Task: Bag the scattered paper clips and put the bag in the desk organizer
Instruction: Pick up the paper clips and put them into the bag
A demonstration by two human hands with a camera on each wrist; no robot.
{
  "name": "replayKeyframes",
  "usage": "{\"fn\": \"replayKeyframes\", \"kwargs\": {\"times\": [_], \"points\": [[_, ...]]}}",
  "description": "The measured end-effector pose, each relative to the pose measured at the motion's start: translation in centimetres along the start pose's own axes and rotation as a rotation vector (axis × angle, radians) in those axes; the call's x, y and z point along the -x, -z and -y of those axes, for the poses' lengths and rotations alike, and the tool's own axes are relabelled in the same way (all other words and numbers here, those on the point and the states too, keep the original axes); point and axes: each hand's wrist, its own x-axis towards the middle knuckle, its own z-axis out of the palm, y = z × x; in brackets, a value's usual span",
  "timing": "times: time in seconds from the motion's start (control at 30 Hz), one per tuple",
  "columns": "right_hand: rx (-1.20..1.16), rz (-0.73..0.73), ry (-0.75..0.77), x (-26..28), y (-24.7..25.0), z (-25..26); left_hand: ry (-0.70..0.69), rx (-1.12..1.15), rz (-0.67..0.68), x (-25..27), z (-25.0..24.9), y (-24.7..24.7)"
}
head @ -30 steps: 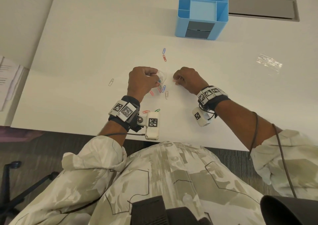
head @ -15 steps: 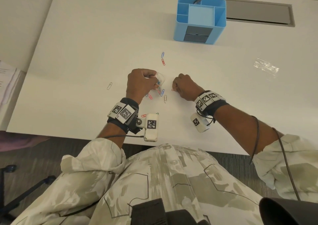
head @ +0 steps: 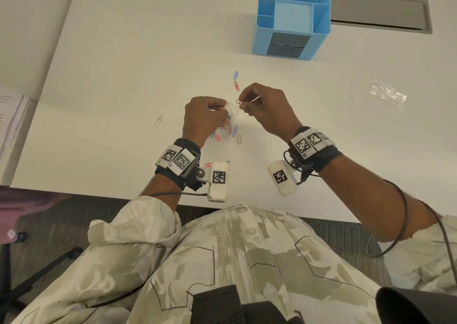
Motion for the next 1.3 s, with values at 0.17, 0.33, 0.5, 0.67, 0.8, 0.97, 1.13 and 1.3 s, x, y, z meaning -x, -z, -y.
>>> {"fn": "replayKeyframes", "kwargs": {"times": [0.17, 0.33, 0.5, 0.67, 0.8, 0.97, 1.13, 1.3], "points": [[0.196, 0.063, 0.112, -0.9, 0.1, 1.6, -0.009, 0.001, 0.018, 0.1, -0.6, -0.4], [0.191, 0.056, 0.087, -1.7, 0.7, 1.3, -0.015, 0.057, 0.017, -0.2, -0.9, -0.3], [0.099, -0.069, 0.058, -3.5, 1.9, 0.3, 0.007, 0.083, 0.023, -0.6, -0.7, -0.2], [0.206, -0.095, -0.021, -7.0, 1.2, -3.6, 0.018, 0.098, 0.031, -1.1, -0.7, 0.1], [0.345, 0.136, -0.04, -9.6, -0.8, -5.9, 0.014, 0.114, 0.026, -1.5, -0.7, 0.8], [0.519, 0.331, 0.012, -11.5, -3.0, -6.5, 0.018, 0.104, 0.0, -2.7, -0.4, 2.2], [0.578, 0.202, 0.207, -10.7, -3.2, -7.3, 0.024, 0.114, -0.027, -4.1, -0.2, 3.2], [0.593, 0.086, 0.224, -8.9, -2.7, -7.5, 0.051, 0.133, -0.04, -4.6, 0.2, 3.4]]}}
